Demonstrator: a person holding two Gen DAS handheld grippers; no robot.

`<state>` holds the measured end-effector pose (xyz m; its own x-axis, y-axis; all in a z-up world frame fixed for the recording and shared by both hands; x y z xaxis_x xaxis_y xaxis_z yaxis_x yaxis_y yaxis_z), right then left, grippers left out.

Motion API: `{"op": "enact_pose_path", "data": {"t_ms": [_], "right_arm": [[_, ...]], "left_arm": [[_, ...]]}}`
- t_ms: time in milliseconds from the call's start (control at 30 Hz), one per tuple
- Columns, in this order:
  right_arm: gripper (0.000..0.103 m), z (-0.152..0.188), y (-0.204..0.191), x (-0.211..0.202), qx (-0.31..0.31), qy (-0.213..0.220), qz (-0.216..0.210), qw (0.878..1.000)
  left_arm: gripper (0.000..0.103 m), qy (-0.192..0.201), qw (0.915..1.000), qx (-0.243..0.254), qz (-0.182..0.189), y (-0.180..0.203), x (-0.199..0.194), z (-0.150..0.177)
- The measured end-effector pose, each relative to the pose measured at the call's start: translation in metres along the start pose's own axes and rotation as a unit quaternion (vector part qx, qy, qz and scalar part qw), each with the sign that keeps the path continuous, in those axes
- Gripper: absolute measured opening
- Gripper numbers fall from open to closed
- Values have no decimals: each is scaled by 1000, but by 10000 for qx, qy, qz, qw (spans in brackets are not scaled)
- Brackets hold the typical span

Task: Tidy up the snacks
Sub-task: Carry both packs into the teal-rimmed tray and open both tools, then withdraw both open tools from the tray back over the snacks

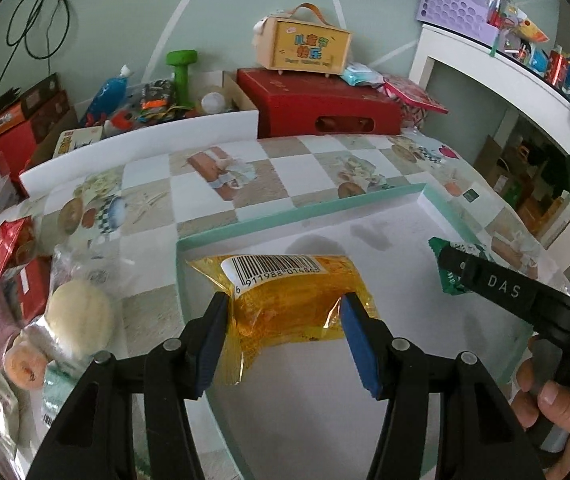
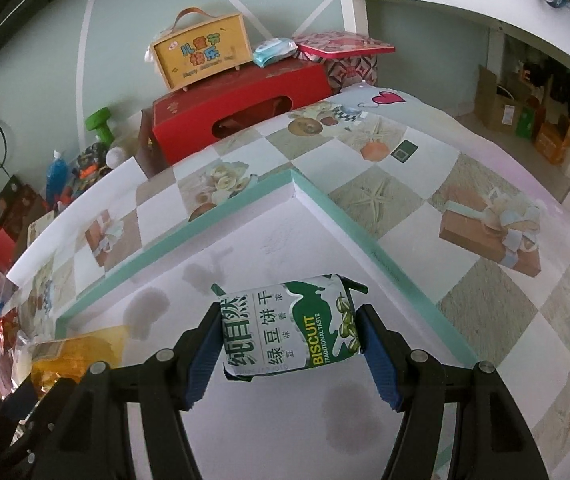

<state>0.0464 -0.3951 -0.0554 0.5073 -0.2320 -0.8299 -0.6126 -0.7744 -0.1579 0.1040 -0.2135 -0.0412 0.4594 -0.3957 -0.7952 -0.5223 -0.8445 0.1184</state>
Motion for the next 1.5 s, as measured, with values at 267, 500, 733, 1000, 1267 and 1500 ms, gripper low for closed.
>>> {"op": "enact_pose_path", "data": {"t_ms": [267, 500, 733, 1000, 1267, 1500], "right_arm": [[70, -2, -8, -9, -172, 68, -104, 9998], [76, 3, -21, -18, -433, 22, -75, 9990], [95, 26, -32, -22, -590, -141, -288, 9977], [103, 48, -59, -42, -938, 32, -477, 9944], [103, 70, -99, -65, -1443, 312, -884, 9851], [103, 104, -148, -82, -1985, 298, -1381, 9699]], "left_arm": [[71, 96, 9999, 70, -69, 2, -16, -5], [91, 46, 9987, -410, -299, -30, -41, 1], [103, 12, 9888, -1311, -714, -94, -62, 26], [103, 96, 9727, -2002, -1166, -147, -92, 65], [103, 246, 9565, -2512, -1464, -185, -124, 94], [103, 281, 9469, -2807, -1541, -202, -141, 116]]}}
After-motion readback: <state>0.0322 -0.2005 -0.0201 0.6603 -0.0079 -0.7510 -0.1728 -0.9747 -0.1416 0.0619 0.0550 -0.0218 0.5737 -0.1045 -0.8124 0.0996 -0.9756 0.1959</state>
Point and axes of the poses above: each gripper's, at about its wrist camera, not at the fingertips, and x roughly the way its jaws point, y to its right, z to its underside, the point moved 5 cm from there along x, roughly the way its jaws point, and after that the axes turned 3 degrees about -y, right-handed, at the moved point
